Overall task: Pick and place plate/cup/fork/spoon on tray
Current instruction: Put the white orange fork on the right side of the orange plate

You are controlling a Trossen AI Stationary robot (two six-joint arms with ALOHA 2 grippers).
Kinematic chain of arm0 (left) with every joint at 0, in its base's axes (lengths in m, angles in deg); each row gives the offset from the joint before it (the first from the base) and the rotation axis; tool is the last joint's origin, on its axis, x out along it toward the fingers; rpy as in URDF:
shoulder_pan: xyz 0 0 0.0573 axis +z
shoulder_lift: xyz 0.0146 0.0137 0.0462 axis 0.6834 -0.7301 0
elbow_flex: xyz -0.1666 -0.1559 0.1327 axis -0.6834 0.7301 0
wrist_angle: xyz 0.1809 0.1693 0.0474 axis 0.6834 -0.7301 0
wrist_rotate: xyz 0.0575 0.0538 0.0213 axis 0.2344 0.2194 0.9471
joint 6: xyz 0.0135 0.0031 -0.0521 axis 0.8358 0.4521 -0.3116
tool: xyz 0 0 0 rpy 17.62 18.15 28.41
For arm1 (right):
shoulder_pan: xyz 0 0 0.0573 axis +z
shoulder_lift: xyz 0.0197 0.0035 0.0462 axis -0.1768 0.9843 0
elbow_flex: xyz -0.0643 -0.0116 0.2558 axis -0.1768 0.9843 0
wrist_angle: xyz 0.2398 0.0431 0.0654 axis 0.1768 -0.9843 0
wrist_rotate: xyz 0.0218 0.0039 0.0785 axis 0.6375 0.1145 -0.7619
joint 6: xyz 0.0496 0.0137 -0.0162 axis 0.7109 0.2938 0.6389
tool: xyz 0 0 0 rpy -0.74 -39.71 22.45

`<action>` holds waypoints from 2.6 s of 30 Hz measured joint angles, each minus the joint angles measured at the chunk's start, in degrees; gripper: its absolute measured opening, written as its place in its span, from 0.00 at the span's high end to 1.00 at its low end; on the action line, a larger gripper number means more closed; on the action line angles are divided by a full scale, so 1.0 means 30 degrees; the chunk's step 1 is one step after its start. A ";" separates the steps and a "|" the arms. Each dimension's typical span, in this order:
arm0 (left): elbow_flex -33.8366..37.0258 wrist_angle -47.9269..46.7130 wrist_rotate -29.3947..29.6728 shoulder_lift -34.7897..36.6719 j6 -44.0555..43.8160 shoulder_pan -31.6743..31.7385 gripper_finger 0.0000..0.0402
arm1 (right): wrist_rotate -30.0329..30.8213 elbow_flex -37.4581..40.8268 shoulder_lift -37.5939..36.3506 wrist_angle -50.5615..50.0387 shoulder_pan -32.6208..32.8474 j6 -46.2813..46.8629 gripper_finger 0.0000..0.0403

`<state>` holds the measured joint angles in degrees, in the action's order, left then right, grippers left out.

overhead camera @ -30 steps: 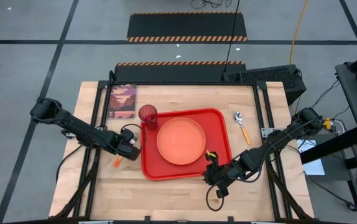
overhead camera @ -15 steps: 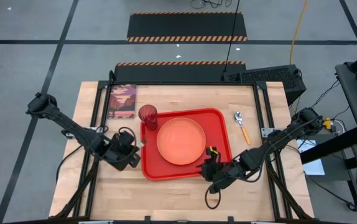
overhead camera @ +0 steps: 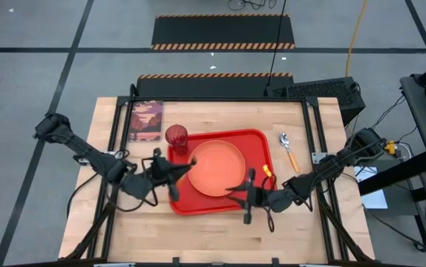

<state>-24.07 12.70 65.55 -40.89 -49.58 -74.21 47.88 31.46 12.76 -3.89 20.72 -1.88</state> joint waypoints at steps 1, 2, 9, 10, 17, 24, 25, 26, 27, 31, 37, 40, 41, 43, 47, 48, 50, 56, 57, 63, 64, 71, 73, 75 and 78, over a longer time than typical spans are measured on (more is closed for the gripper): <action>0.0000 0.1649 0.0066 -0.0301 0.1305 0.0221 0.96 | 0.0760 0.0003 0.0000 -0.0090 0.0097 -0.0072 0.75; -0.0007 0.3090 0.0066 -0.0655 0.2495 0.0451 0.96 | 0.1443 0.0003 0.0000 -0.0055 0.0171 -0.0179 0.75; 0.0000 1.0674 -0.1347 -0.3611 0.6542 0.1901 0.97 | 0.2686 0.0003 0.0000 0.0796 0.0341 -0.0714 0.72; 0.0000 1.1756 -0.1533 -0.3973 0.6908 0.2109 0.97 | 0.2771 0.0003 0.0000 0.0906 0.0327 -0.0870 0.72; -0.0483 1.6223 -0.2978 -0.6701 0.8710 0.2996 0.97 | 0.4202 0.0003 0.0000 0.0897 0.0327 -0.1968 0.64; -0.3718 1.5480 -0.3699 -0.9427 1.0570 0.3208 0.96 | 0.6994 0.0003 0.0000 0.0747 0.0429 -0.3062 0.54; -0.4153 1.5328 -0.3720 -0.9718 1.0626 0.3201 0.96 | 0.7720 0.0003 0.0000 0.0759 0.0571 -0.3120 0.53; -0.4524 1.5024 -0.3704 -0.9913 1.0671 0.3193 0.96 | 0.8174 0.0003 0.0000 0.0755 0.0706 -0.3152 0.52; -0.4913 1.4754 -0.3763 -1.0096 1.0664 0.3193 0.97 | 0.8287 0.0003 0.0000 0.0743 0.0796 -0.3191 0.52; -0.5981 1.4432 -0.4389 -1.0815 1.0798 0.3201 0.98 | 0.8012 0.0003 0.0000 0.0506 0.0860 -0.3069 0.52; -0.6282 1.4385 -0.4570 -1.1150 1.0725 0.3208 0.96 | 0.7571 0.0003 0.0000 0.0475 0.0815 -0.3016 0.57; -0.6288 1.4377 -0.4581 -1.1178 1.0718 0.3215 0.98 | 0.7524 0.0003 0.0000 0.0453 0.0815 -0.3063 0.62; -0.6288 1.4385 -0.4673 -1.1180 1.0718 0.3227 0.98 | 0.7524 0.0003 0.0000 0.0453 0.0815 -0.3063 0.64; -0.6288 1.4402 -0.4930 -1.1180 1.0712 0.3237 0.98 | 0.7516 0.0003 0.0000 0.0460 0.0822 -0.3074 0.69; -0.6288 1.4523 -0.5260 -1.1180 1.0711 0.3237 0.96 | 0.7509 0.0003 0.0000 0.0465 0.0830 -0.3214 0.80; -0.6288 1.4516 -0.5268 -1.1180 1.0711 0.3237 0.96 | 0.7523 0.0003 0.0000 0.0458 0.0830 -0.3209 0.83; -0.6288 1.4516 -0.5341 -1.1180 1.0711 0.3216 0.95 | 0.7642 0.0003 0.0000 0.0461 0.0830 -0.3297 0.89; -0.6288 1.4085 -0.5525 -1.1119 1.0631 0.2931 0.91 | 0.7745 0.0003 -0.0022 0.0447 0.0866 -0.3604 0.98; -0.6288 1.3844 -0.5537 -1.1023 1.0623 0.2901 0.89 | 0.7695 0.0003 -0.0022 0.0406 0.0866 -0.3649 0.98; -0.6288 1.1184 -0.5275 -0.9701 1.0180 0.2586 0.78 | 0.7638 0.0003 -0.0082 -0.0156 0.0982 -0.3665 0.99; -0.6288 1.0527 -0.5260 -0.9401 0.9931 0.2540 0.77 | 0.7574 0.0003 -0.0229 -0.0436 0.1009 -0.3638 0.99; -0.6302 0.5664 -0.5149 -0.7706 0.8090 0.2201 0.75 | 0.5285 0.0003 -0.2382 -0.4388 0.1026 -0.0985 1.00; -0.6302 0.5120 -0.5143 -0.7639 0.7825 0.2173 0.75 | 0.4192 -0.0003 -0.3198 -0.5869 0.1026 0.0074 1.00; -0.6302 0.5015 -0.5181 -0.7656 0.7839 0.2153 0.75 | 0.3117 0.0001 -0.3948 -0.7405 0.0995 0.1015 1.00; -0.6303 0.5146 -0.5927 -0.7832 0.7715 0.2279 0.75 | 0.1705 0.0440 -0.5060 -0.8574 0.0968 0.2187 1.00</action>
<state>-42.98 28.14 47.76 -64.39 -26.44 -67.37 52.99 32.78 -2.42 -29.61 23.62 4.68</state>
